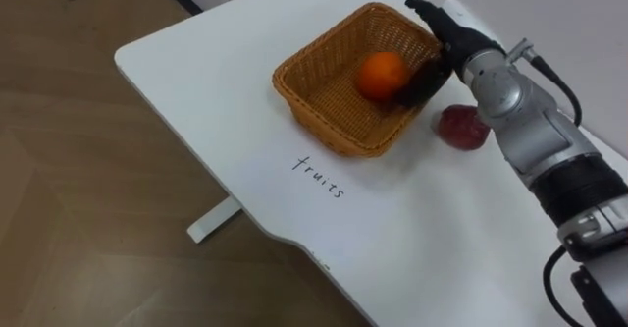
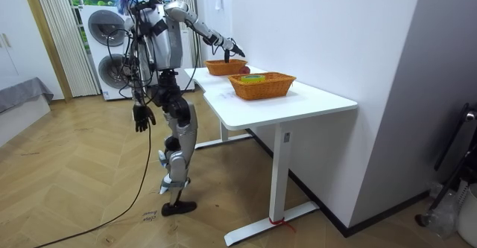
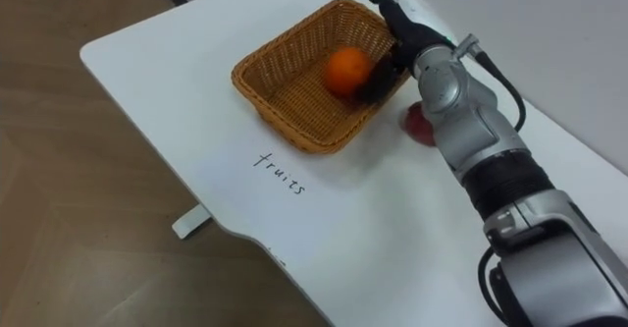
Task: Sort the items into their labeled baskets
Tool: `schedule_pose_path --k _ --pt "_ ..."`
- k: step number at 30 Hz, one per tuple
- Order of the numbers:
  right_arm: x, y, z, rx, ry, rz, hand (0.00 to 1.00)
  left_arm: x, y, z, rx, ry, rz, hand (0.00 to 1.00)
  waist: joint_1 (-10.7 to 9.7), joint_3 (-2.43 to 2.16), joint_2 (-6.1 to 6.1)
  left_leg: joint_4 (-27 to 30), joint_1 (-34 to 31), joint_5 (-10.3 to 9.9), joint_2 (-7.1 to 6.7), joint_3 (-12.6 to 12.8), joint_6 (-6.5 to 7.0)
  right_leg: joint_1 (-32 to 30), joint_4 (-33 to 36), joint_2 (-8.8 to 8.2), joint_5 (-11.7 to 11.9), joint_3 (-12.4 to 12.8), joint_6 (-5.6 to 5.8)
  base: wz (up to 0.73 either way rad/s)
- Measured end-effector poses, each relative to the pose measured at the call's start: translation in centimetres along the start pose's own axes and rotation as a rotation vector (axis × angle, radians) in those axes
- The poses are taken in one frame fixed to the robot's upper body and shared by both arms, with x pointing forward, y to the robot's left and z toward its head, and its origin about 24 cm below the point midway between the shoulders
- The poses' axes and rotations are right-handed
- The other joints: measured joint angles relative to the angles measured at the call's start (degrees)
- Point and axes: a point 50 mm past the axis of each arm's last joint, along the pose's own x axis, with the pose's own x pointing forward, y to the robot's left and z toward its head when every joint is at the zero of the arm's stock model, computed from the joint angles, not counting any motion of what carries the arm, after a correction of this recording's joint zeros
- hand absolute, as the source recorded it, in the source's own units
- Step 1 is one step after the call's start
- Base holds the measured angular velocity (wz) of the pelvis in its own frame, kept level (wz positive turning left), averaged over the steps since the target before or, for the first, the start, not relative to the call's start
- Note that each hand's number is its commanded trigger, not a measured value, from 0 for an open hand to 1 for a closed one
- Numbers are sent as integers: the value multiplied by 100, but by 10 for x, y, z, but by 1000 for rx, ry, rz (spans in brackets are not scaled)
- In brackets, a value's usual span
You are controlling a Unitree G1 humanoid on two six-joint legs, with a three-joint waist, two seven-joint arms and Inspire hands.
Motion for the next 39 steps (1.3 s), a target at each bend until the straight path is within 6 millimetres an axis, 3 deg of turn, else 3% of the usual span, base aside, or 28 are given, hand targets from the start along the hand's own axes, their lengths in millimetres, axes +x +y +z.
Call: schedule_pose_path --k 14,19,24,32,39 --pt "-4 -12 15 -17 -71 -35 0 0 -1 -5 -11 20 8 0 -82 -48 -61 -8 153 -1 16 75 1 125 -7 -6 0 19 0 -2" --pt "-7 -18 23 -21 -113 -54 0 0 -5 -7 -16 33 0 0 -159 -25 -5 13 237 -1 18 90 1 202 -2 -5 0 126 0 -2" --pt "-10 -23 36 -19 -169 -77 0 -1 -9 -8 -18 38 -9 0 -341 -45 151 12 312 2 -4 74 6 285 4 -15 0 143 0 -3" --pt "-9 -29 23 4 -121 -98 0 0 -13 -5 -21 38 -23 0 -464 -87 255 2 463 9 -2 153 16 417 10 -32 0 143 1 -1" --pt "-12 -45 18 51 -120 -156 0 0 -15 -9 -17 55 -41 0 -726 -110 311 -16 502 24 -7 217 36 459 10 -53 4 167 8 0"
